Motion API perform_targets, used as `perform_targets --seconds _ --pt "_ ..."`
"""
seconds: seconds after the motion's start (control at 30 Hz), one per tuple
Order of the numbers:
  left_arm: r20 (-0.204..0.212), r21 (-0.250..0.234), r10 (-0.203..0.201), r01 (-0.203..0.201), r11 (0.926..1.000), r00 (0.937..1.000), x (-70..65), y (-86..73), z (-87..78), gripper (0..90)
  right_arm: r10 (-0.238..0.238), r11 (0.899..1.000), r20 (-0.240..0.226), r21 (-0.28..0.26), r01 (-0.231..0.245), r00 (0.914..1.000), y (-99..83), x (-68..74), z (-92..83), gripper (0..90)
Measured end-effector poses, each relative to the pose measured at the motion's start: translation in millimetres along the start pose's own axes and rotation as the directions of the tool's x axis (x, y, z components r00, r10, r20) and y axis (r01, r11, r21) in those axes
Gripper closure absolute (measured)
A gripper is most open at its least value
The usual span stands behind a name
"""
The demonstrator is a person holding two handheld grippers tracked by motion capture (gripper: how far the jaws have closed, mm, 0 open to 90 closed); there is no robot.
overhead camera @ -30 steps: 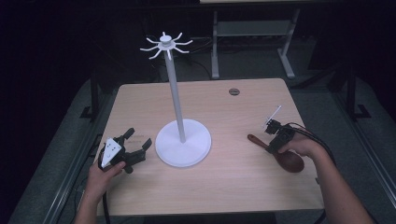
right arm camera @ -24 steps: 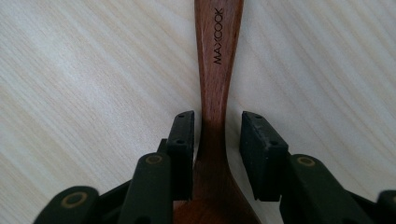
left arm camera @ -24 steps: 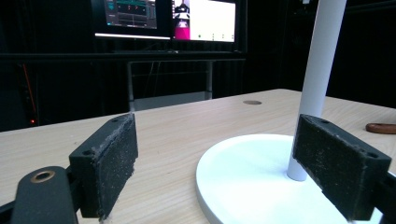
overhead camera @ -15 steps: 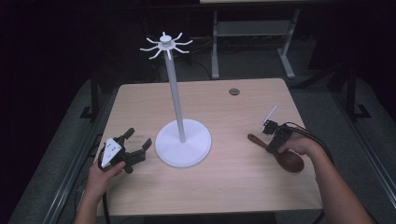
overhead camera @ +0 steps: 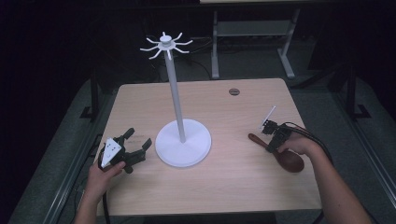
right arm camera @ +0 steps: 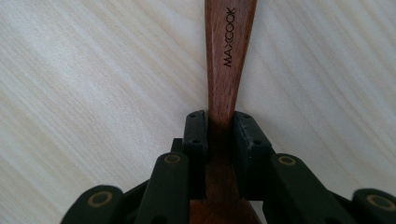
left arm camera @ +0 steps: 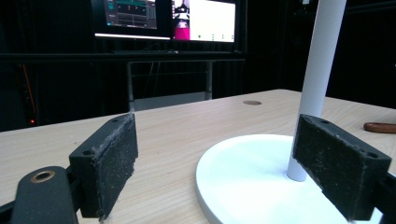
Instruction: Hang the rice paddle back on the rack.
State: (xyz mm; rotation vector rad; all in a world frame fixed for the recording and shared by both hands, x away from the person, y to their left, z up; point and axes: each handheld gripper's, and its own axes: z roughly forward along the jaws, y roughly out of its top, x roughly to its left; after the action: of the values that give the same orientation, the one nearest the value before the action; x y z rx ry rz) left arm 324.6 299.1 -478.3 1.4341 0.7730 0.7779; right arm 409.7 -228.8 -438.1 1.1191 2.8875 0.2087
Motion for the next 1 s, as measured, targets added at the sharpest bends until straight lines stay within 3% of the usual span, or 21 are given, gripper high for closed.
perform_targets --seconds 0.27,0.47,0.7,0.83,1.0 --pt "0.001 -0.001 -0.001 0.001 1.0000 1.0000 -0.1 0.0 0.1 13.4 0.013 0.996 -0.039 -0.092 -0.017 0.9992 -9.6 -6.2 -5.1 76.4" --pt "0.001 0.001 0.002 -0.002 1.0000 1.0000 0.0 0.0 0.1 13.4 0.013 0.983 -0.055 -0.180 -0.023 0.9984 -19.6 -9.2 -13.1 76.4" --pt "0.000 0.000 0.002 -0.002 1.0000 1.0000 -0.1 0.0 0.1 13.4 0.038 0.953 -0.085 -0.297 -0.062 0.9956 -34.0 -11.7 -23.3 76.5" --pt "0.000 0.000 0.002 -0.002 1.0000 1.0000 -0.1 0.0 0.2 13.4 0.055 0.928 -0.103 -0.361 -0.089 0.9932 -41.2 -12.4 -27.0 76.5" --pt "0.000 0.000 0.002 -0.002 1.0000 1.0000 -0.1 0.0 0.2 13.4 0.070 0.889 -0.127 -0.442 -0.120 0.9894 -48.3 -10.6 -32.5 76.5"
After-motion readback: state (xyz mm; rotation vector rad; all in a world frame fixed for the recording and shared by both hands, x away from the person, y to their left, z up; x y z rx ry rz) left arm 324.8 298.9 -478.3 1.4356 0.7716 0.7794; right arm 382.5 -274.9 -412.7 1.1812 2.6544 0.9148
